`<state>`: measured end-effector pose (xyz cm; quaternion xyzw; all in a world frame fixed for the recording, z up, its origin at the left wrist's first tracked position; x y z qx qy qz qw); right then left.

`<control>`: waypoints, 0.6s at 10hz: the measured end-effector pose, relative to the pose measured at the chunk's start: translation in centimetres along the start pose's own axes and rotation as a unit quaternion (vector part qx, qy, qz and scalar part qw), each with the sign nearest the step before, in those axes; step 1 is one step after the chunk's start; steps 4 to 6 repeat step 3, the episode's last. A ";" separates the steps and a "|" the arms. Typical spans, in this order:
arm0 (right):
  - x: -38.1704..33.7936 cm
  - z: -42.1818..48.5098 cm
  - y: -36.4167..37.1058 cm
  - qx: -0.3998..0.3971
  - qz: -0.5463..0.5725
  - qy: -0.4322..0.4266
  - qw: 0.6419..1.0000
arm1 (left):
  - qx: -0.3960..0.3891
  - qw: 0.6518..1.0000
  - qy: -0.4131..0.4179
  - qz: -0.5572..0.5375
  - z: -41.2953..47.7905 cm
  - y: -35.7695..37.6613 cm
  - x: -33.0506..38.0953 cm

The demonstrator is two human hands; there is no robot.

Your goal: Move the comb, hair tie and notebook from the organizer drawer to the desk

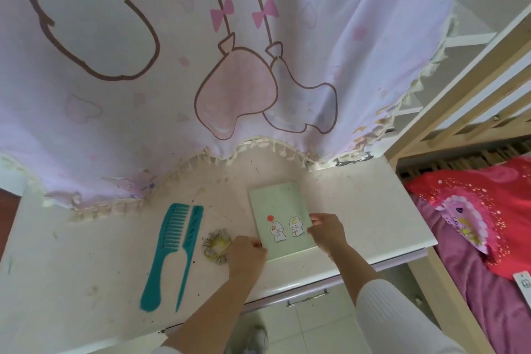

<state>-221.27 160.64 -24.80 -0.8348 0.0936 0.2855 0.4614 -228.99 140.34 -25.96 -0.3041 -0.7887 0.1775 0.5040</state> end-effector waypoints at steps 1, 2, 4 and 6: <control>0.0 -0.6 0.4 -0.013 -0.025 -0.019 0.999 | -0.021 0.999 0.021 0.018 -0.1 0.0 0.1; -0.5 -1.3 0.1 -0.007 -0.031 -0.046 0.998 | -0.035 0.998 0.052 0.027 -0.7 -0.6 0.5; -1.7 -2.1 -0.9 0.016 0.031 -0.055 0.998 | 0.026 0.993 0.110 0.046 -0.9 -3.5 0.9; -1.7 -2.1 -0.9 0.016 0.031 -0.055 0.998 | 0.026 0.993 0.110 0.046 -0.9 -3.5 0.9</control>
Point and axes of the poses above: each hand's wrist, its own z-axis towards the middle knuckle, its own y-axis out of the palm, x = y × z, the point moved 8 cm from there along z, towards the middle knuckle, and after that the axes turned 15 degrees about x, right-handed, at the moved point
